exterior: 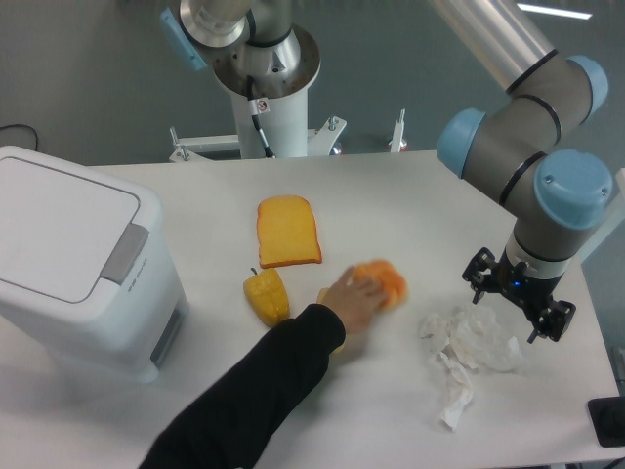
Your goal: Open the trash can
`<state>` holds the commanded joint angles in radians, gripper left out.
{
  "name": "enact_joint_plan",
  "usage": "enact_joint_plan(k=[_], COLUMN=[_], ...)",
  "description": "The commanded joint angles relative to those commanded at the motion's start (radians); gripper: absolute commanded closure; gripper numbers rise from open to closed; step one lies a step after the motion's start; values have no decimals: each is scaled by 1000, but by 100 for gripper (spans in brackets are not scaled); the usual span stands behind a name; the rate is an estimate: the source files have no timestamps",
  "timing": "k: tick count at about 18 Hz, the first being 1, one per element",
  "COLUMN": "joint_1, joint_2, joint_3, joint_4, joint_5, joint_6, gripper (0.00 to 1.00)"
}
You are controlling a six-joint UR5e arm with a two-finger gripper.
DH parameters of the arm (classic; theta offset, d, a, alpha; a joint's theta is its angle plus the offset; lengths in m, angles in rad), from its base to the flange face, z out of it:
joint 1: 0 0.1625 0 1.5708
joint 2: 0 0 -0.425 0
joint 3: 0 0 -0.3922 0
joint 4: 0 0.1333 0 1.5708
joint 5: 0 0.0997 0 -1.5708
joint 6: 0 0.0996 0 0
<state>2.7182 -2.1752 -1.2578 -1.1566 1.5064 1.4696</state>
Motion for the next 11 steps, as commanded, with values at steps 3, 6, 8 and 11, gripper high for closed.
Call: enact_joint_plan(k=[3,6,8,11], joint_1=[-2,-8,-23,-44], joint_2=[8,14,12,35], joint_3=[-3,-3,-11,-49], joint_4=[0,0,2,5], joint_5=[0,2,12,23], joint_6=[2,0,-12,-17], gripper=[0,0,0,0])
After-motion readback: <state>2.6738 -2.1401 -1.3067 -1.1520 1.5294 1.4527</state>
